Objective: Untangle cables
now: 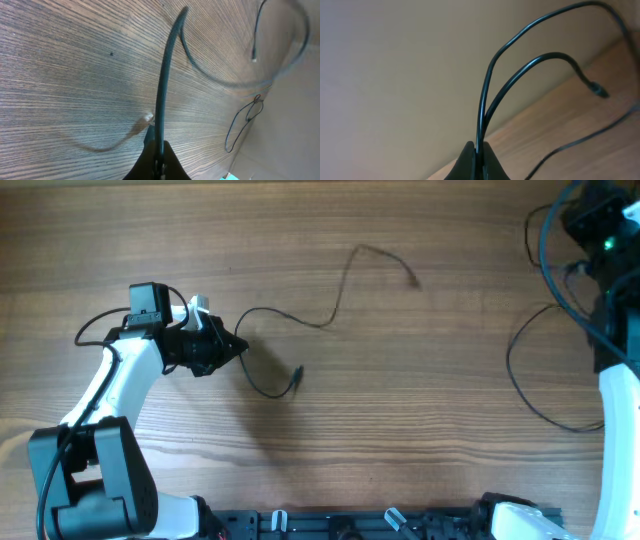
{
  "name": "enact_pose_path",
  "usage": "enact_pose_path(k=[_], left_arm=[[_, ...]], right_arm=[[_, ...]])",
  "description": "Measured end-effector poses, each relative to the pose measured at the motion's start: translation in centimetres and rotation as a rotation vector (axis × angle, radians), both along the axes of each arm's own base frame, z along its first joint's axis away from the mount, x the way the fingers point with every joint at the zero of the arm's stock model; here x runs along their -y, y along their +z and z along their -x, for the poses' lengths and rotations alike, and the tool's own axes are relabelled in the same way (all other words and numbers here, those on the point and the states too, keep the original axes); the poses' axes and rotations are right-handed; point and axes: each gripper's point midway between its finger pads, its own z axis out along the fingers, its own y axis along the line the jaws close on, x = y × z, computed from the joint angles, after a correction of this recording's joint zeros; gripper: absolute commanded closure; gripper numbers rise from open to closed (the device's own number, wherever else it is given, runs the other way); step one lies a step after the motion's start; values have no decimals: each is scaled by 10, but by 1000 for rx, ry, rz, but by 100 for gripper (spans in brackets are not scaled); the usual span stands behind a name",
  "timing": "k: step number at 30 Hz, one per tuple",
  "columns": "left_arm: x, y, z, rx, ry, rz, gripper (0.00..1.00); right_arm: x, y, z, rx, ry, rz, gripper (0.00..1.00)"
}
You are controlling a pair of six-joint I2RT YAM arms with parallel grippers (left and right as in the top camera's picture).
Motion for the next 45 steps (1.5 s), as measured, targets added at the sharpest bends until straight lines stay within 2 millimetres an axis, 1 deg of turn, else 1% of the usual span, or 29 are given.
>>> enact_pose_path(k=[3, 5, 7, 9, 12, 13, 14, 15, 16, 19, 21, 23, 24, 25, 26, 27, 28, 29, 31, 33, 34, 35, 36, 38, 39, 40, 42, 44, 45], left_arm=[[0, 0, 0, 0, 0, 0, 96], [0, 0, 1, -4, 0, 0, 96], [0, 0, 1, -4, 0, 1, 96], [0, 0, 1, -5, 0, 1, 96], [0, 0, 1, -7, 0, 1, 96], [0, 0, 1, -7, 0, 1, 96], [0, 0, 1, -7, 0, 1, 96], [0, 0, 1, -7, 0, 1, 96], [0, 0, 1, -7, 0, 1, 96], [0, 0, 1, -7, 0, 1, 96], [0, 0, 1, -7, 0, 1, 96], [1, 2, -2, 15, -3, 9, 96], [3, 6, -7, 43, -8, 25, 96], [13, 21, -19, 143, -44, 101, 96], [26, 43, -33, 274, -102, 174, 96], [45, 66, -36, 379, -189, 263, 96], [67, 80, -30, 429, -275, 329, 96], [89, 87, -18, 437, -358, 381, 92], [121, 75, 4, 374, -444, 364, 96], [137, 44, 20, 276, -464, 214, 96], [141, 34, 25, 256, -476, 154, 96], [142, 22, 28, 236, -481, 78, 96], [140, 11, 31, 220, -481, -7, 96], [136, 3, 29, 219, -472, -78, 96], [134, 1, 27, 219, -465, -100, 96], [132, -1, 26, 220, -461, -112, 96], [129, -3, 25, 213, -454, -134, 96], [127, -5, 27, 203, -451, -146, 96], [126, -6, 27, 200, -451, -148, 96]], right_arm=[[20, -10, -1, -35, -56, 36, 96], [43, -29, -2, -101, -131, 82, 96], [81, -67, -2, -233, -229, 133, 96], [112, -104, -4, -343, -276, 165, 96], [142, -142, 2, -455, -321, 156, 96], [152, -150, 6, -479, -340, 151, 91], [160, -156, 12, -503, -356, 144, 68], [164, -160, 18, -526, -365, 137, 12], [169, -167, 28, -565, -375, 127, 0], [169, -176, 38, -614, -375, 108, 0], [158, -180, 35, -619, -310, 90, 0], [136, -181, 24, -584, -170, 39, 0], [111, -179, 14, -541, -28, -10, 1], [82, -174, 5, -491, 125, -61, 3], [66, -171, 2, -468, 200, -85, 6], [41, -169, 1, -453, 300, -121, 7], [15, -168, 0, -452, 392, -147, 7], [-7, -170, 2, -465, 463, -158, 7], [-55, -176, 9, -514, 595, -156, 7], [-90, -183, 16, -567, 676, -130, 7], [-106, -185, 17, -581, 706, -103, 7], [-123, -189, 19, -596, 738, -72, 7], [-133, -192, 20, -602, 757, -54, 8], [-158, -200, 16, -596, 792, -12, 9], [-181, -211, 14, -609, 835, 3, 9], [-194, -219, 13, -621, 861, 8, 9], [-225, -246, 12, -664, 917, 10, 16], [-247, -272, 8, -697, 933, -14, 37], [-256, -281, 3, -699, 934, -27, 41]])
